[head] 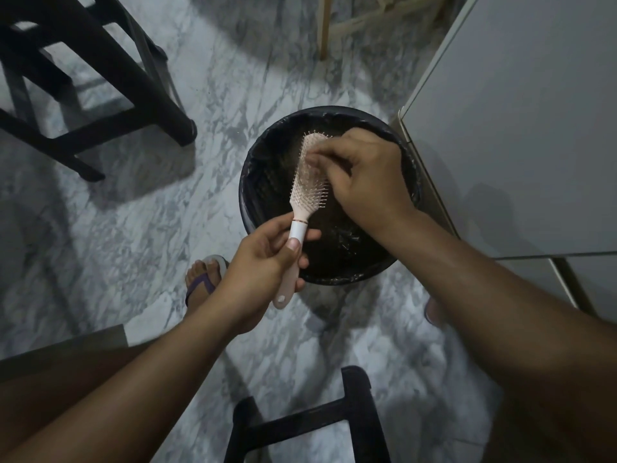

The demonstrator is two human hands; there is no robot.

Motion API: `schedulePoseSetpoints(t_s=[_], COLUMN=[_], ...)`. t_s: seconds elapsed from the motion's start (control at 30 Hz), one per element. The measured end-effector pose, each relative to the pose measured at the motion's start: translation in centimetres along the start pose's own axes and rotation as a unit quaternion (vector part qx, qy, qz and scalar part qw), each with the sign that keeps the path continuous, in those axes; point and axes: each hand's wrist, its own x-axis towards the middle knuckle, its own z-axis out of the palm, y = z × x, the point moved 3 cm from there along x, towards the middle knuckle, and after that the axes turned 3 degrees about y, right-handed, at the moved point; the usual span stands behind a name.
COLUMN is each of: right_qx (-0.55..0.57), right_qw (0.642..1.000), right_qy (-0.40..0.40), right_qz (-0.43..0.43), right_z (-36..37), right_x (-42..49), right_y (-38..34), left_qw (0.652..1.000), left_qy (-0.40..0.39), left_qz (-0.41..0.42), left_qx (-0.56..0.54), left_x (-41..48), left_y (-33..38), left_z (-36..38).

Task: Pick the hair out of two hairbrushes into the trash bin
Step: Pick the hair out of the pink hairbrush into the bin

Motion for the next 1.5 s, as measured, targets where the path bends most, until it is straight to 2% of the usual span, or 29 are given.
schedulePoseSetpoints(t_s=[0.2, 0.37, 0.43, 0.5, 0.57, 0.6, 0.67, 0.7, 0.73, 0.8, 0.87, 0.93, 1.0, 1.1, 1.17, 1.23, 1.33, 1.5], right_qx=[0.062, 0.083, 0.044, -0.035, -0.12, -0.155, -0.244, -0.277, -0.288, -0.246, -0.223, -0.252, -0.244, -0.072, 0.026, 0.067, 0.071, -0.038], right_qw=[0.995, 0.98, 0.986, 0.997, 0.973, 0.942, 0.846, 0.807, 0.794, 0.824, 0.839, 0.842, 0.87, 0.938, 0.952, 0.96, 0.97, 0.974], right_qy=[0.074, 0.172, 0.158, 0.049, -0.127, -0.218, -0.396, -0.451, -0.471, -0.43, -0.407, -0.409, -0.383, -0.301, -0.27, -0.244, -0.195, -0.194], right_qz=[-0.021, -0.055, -0.021, 0.041, 0.149, 0.204, 0.26, 0.263, 0.255, 0.274, 0.285, 0.246, 0.193, 0.157, 0.143, 0.123, 0.125, 0.11], right_z=[-2.6, -4.9, -4.9, -3.9, -2.5, -2.0, -1.4, -1.6, -1.8, -2.7, -3.4, -3.5, -3.2, -2.4, -1.3, -0.1, 0.2, -0.2], right_x=[2.2, 3.0, 2.8, 2.2, 1.2, 0.5, -0.5, -0.7, -0.5, 0.6, 1.1, 1.7, 2.0, 2.0, 1.4, 0.7, 0.3, 0.5], right_y=[-1.5, -1.8, -0.7, 1.1, 3.3, 4.1, 4.6, 4.4, 4.1, 3.8, 3.6, 4.1, 4.4, 3.4, 2.0, 1.0, 0.5, 0.3], left_qw=[0.999, 0.995, 0.995, 0.995, 0.995, 0.995, 0.995, 0.996, 0.996, 0.996, 0.997, 0.997, 0.998, 0.998, 0.999, 0.999, 1.0, 0.996], left_qy=[0.006, 0.04, 0.045, 0.047, 0.044, 0.041, 0.037, 0.036, 0.034, 0.031, 0.031, 0.03, 0.026, 0.019, 0.007, 0.002, 0.018, 0.036], left_qz=[-0.03, -0.057, -0.052, -0.046, -0.038, -0.035, -0.032, -0.03, -0.027, -0.023, -0.021, -0.02, -0.018, -0.016, -0.012, -0.006, 0.008, 0.04], left_qx=[-0.038, -0.069, -0.076, -0.081, -0.086, -0.086, -0.082, -0.08, -0.08, -0.078, -0.073, -0.068, -0.062, -0.059, -0.05, -0.037, -0.011, 0.069], left_x=[0.5, 0.8, 0.8, 0.8, 0.9, 1.0, 1.1, 1.1, 1.1, 1.0, 1.0, 1.0, 1.0, 0.9, 0.7, 0.6, 0.6, 0.5], left_y=[-0.1, -0.5, -0.3, 0.0, 0.2, 0.3, 0.6, 0.7, 0.7, 0.8, 0.7, 0.6, 0.6, 0.5, 0.5, 0.5, 0.4, 0.2], left_z=[-0.3, -1.2, -1.3, -1.4, -1.5, -1.5, -1.5, -1.5, -1.5, -1.4, -1.4, -1.4, -1.4, -1.1, -0.8, -0.6, -0.8, -1.0])
